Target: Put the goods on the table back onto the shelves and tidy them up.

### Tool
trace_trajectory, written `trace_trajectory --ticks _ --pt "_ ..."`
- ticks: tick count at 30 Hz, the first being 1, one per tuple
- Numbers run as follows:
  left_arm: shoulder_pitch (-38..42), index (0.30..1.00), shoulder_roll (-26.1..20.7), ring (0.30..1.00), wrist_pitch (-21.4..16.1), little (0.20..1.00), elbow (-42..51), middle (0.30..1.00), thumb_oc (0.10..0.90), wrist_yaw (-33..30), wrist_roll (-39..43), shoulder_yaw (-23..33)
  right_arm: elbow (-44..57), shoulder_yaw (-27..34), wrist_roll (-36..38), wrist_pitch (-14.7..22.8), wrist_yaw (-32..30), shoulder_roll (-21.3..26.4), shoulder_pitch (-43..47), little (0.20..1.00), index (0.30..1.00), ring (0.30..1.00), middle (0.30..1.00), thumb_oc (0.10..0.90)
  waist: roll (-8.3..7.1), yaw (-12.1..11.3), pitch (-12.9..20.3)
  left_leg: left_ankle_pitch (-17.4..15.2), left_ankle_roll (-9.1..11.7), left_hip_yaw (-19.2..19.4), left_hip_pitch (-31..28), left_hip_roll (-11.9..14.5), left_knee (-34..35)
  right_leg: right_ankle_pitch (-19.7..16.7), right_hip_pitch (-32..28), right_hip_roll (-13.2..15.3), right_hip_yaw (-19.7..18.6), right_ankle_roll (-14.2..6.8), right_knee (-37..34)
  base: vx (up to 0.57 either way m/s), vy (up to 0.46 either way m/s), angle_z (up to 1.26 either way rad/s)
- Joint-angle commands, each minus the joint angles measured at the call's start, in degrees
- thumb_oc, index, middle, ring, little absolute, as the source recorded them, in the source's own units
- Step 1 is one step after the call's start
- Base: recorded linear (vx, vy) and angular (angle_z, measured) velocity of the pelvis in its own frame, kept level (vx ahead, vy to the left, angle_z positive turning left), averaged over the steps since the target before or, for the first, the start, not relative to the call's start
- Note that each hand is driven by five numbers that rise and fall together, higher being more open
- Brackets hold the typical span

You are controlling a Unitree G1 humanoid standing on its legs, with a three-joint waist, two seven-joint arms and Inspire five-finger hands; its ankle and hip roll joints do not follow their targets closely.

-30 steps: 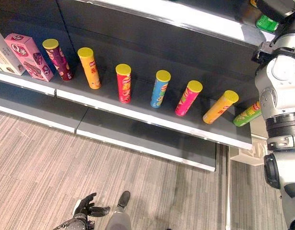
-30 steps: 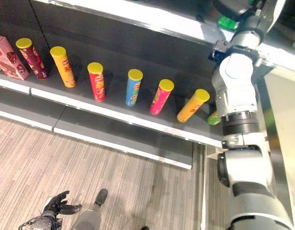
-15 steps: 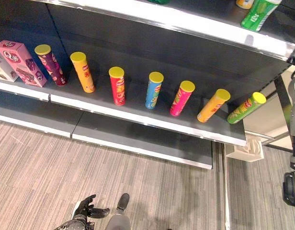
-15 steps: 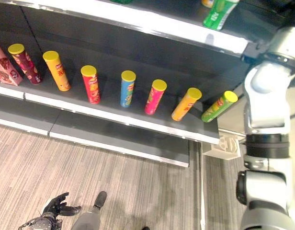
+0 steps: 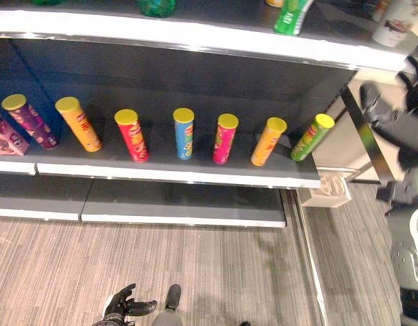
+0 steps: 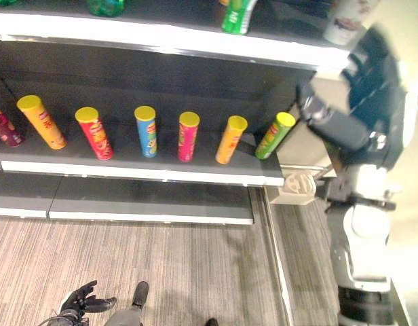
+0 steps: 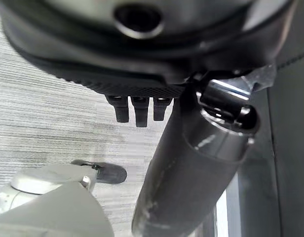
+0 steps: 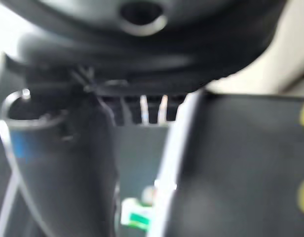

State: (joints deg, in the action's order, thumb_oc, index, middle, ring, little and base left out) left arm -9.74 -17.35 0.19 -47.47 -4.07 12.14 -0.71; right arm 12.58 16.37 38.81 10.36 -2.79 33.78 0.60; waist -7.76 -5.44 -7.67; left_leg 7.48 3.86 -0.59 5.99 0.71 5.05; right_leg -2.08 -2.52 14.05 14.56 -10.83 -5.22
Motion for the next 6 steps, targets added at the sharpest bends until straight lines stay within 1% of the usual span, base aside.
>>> trace_trajectory --ticks 1,3,4,5,6 --pt "1.53 0.900 -2.58 0.900 -2.74 0.900 -2.40 0.900 0.800 1.95 -1.72 1.44 1.71 3.32 9.83 2.63 8.26 1.12 2.35 0.900 0.900 0.900 0.900 0.800 1.05 0.08 3.24 -9.68 -1.07 1.24 -3.31 -1.38 -0.70 -2.49 0.04 0.31 -0.40 -3.55 2.95 -0.03 0.010 -0.56" --pt "1.65 0.900 -2.41 0.900 -2.90 0.900 -2.64 0.900 0.800 2.57 -1.77 1.91 -0.42 2.98 9.18 -0.12 9.61 0.31 -2.30 0.900 0.900 0.900 0.900 0.800 1.36 1.20 3.27 -9.73 -0.89 2.31 -3.82 -1.20 -0.66 -2.46 0.33 0.27 -1.44 -3.46 2.71 -0.03 0.005 -0.44" --pt "1.71 0.900 -2.50 0.900 -2.88 0.900 -2.30 0.900 0.800 3.01 -1.90 1.95 -1.60 2.24 8.31 -1.50 11.28 1.17 -5.18 0.900 0.900 0.900 0.900 0.800 1.42 1.75 3.33 -9.69 -0.75 2.83 -4.11 -1.13 -0.63 -2.35 0.50 0.19 -1.88 -3.37 2.71 -0.01 -0.007 -0.39" --pt "1.60 0.900 -2.45 0.900 -2.93 0.900 -1.70 0.900 0.800 3.56 -2.32 2.30 -3.13 1.92 5.78 -3.57 12.71 1.86 -8.69 0.900 0.900 0.900 0.900 0.800 1.52 2.30 3.31 -9.63 -0.60 3.17 -4.30 -0.95 -0.62 -2.22 0.63 0.14 -2.23 -3.35 2.80 -0.01 -0.007 -0.30" --pt "1.51 0.900 -2.43 0.900 -2.92 0.900 -1.66 0.900 0.800 3.57 -2.33 2.26 -3.12 1.95 5.76 -3.57 12.75 1.87 -8.79 0.900 0.900 0.900 0.900 0.800 1.55 2.26 3.36 -9.66 -0.58 3.18 -4.34 -0.93 -0.60 -2.19 0.61 0.12 -2.24 -3.34 2.82 -0.01 -0.012 -0.25"
